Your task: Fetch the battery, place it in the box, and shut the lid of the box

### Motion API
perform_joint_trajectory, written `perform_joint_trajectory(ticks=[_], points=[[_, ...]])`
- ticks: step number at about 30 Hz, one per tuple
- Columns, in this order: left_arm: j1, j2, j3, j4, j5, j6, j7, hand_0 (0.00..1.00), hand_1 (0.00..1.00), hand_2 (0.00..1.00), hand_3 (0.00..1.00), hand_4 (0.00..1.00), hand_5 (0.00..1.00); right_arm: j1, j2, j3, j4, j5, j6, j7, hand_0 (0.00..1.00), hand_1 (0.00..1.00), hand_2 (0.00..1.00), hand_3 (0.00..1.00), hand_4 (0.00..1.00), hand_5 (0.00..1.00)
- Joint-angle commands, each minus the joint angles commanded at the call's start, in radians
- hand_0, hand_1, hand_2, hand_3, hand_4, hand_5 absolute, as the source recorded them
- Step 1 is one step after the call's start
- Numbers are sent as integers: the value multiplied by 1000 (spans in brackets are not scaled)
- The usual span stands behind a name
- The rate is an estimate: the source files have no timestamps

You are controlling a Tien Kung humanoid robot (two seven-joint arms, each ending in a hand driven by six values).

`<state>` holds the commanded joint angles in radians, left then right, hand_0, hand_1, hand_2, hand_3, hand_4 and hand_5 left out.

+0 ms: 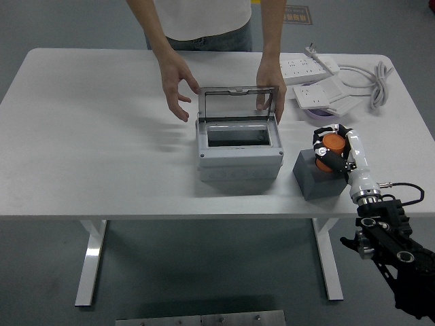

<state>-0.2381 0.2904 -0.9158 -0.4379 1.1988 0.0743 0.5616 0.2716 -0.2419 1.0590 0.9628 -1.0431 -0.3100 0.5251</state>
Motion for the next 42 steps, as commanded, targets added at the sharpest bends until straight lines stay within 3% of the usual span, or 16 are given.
perform_joint_trajectory(ticks=[3,4,9,10,22,27,32,42], points=[[0,0,1,0,-2,3,-2,632,698,573,541,500,2,1,0,3,7,-3,-1,-1,223,260,299,346,137,2],[0,1,1,0,-3,4,-2,632,698,573,541,500,2,2,-1,4,10,-6,-1,-1,186,245,286,329,71,2],[0,2,1,0,-6,10,-4,632,698,573,541,500,2,2,-1,11,29,-36,-11,-12,186,245,286,329,71,2],[1,2,1,-1,-5,11,-3,632,698,573,541,500,2,2,-2,12,34,-42,-13,-13,144,205,268,313,2,19],[3,4,-2,-2,-5,22,-3,632,698,573,541,500,2,17,-13,24,83,-123,-39,-34,120,187,257,302,2,2],[5,7,0,-3,-10,27,-3,632,698,573,541,500,2,33,-44,48,157,-270,-28,-122,120,187,257,302,2,2],[6,11,3,-3,-16,31,-1,632,698,573,541,500,2,58,-88,42,222,-444,12,-221,118,193,253,300,3,2],[12,18,9,-4,-27,36,2,632,698,573,541,500,2,182,-123,-73,235,-742,125,-422,95,181,236,285,2,23]])
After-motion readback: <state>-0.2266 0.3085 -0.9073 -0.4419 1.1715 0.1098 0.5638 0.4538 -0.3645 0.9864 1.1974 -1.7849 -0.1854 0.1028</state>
